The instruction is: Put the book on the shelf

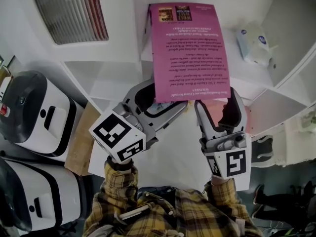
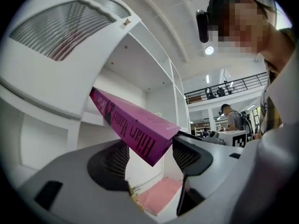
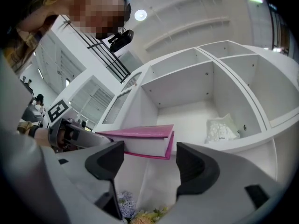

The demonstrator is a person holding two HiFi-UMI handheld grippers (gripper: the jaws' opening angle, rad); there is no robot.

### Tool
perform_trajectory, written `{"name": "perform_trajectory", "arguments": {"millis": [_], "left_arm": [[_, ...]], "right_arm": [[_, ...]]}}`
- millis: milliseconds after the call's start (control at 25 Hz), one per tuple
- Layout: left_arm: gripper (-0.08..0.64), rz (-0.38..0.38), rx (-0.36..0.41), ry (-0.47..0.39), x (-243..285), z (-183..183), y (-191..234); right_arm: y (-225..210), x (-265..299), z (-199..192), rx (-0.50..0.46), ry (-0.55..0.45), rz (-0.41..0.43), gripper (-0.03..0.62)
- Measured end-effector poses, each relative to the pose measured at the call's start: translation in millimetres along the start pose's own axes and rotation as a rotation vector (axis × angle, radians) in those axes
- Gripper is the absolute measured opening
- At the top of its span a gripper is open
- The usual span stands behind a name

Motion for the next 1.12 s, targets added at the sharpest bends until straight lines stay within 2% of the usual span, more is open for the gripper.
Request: {"name": "perform_trajectory", "arguments": {"millis": [320, 560, 680, 760, 920, 1000, 1120], "left_arm": [[0.281, 0.093, -0.036, -0.087, -2.1, 4.3, -7.3], [0.278, 0.173, -0.083, -0.156, 2.4, 20.1, 4.9], [0.272, 0.207, -0.107, -0.179, 2.2, 24.7, 11.7], [0.242, 0.246, -0.094, -0.173, 1.7, 24.4, 16.5], [0.132, 0.33, -0.059, -0.15, 2.2, 21.9, 25.6], [0.079, 0.371, -0.037, -0.133, 3.4, 20.0, 31.3], [0.064, 0.406, -0.031, -0.131, 3.9, 18.7, 39.7]], "right_arm": [[0.2, 0.3, 10.4, -0.057, -0.032, -0.023, 0.336], [-7.6, 21.5, 23.9, -0.101, -0.043, -0.008, 0.336], [-8.4, 31.0, 28.5, -0.158, -0.038, -0.015, 0.334], [-9.3, 38.7, 26.1, -0.194, -0.013, -0.019, 0.334], [-13.8, 51.9, 13.8, -0.277, 0.058, -0.04, 0.334], [-16.3, 55.8, 8.8, -0.287, 0.069, -0.058, 0.331], [-19.1, 58.9, 5.9, -0.3, 0.067, -0.077, 0.33]]}}
Point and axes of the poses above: the fingertips, and each gripper's own axes: x forward along the fingers, y to its left, z out of its top, the point moved 5 cm from there along -x, backward along the fingers, and after that the axes turned 1 degree about -y, right-handed, at the moved point
